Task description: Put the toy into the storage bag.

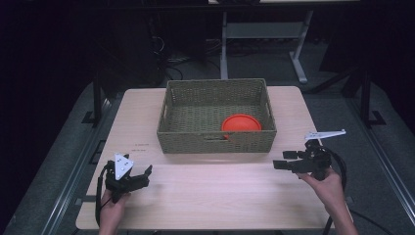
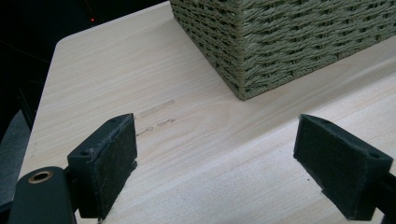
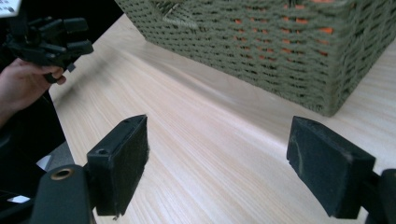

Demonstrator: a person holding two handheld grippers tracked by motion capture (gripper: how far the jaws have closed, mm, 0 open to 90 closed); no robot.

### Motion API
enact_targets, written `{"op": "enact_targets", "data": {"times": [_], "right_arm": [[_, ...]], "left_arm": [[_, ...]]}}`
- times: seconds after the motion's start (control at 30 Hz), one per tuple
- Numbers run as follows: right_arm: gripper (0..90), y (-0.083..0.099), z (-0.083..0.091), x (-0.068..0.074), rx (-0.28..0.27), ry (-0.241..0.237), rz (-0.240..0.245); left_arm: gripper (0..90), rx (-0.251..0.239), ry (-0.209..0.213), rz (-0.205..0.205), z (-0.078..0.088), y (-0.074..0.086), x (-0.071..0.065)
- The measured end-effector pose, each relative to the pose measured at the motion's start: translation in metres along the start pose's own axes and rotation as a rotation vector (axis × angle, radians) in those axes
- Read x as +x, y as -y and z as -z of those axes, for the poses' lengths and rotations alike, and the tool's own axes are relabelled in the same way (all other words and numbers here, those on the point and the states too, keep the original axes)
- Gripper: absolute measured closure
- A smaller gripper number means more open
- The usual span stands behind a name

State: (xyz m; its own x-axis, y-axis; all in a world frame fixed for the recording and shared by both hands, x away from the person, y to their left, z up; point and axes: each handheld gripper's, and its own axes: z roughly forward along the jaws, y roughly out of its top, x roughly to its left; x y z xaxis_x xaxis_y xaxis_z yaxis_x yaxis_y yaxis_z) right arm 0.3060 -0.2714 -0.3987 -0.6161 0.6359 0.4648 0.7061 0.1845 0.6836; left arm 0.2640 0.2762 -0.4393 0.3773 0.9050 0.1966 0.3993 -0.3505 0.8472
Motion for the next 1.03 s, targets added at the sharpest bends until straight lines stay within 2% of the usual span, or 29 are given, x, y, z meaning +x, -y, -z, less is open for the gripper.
{"op": "enact_targets", "data": {"times": [0.53,0.67,0.87,1.03], "right_arm": [[19.8,0.030,0.004,-0.014,0.010,0.018,-0.048],[19.8,0.036,0.007,-0.015,0.003,0.018,-0.047],[19.7,0.052,0.010,-0.017,-0.024,-0.001,-0.074],[19.4,0.067,0.007,-0.017,-0.068,-0.031,-0.064]], "left_arm": [[12.8,0.002,0.003,0.000,-0.001,0.000,-0.001],[12.8,0.005,0.007,-0.008,-0.001,0.000,-0.002],[12.8,0.006,0.020,-0.009,-0.001,0.000,-0.003],[12.8,0.008,0.026,-0.017,-0.002,-0.001,-0.003]]}}
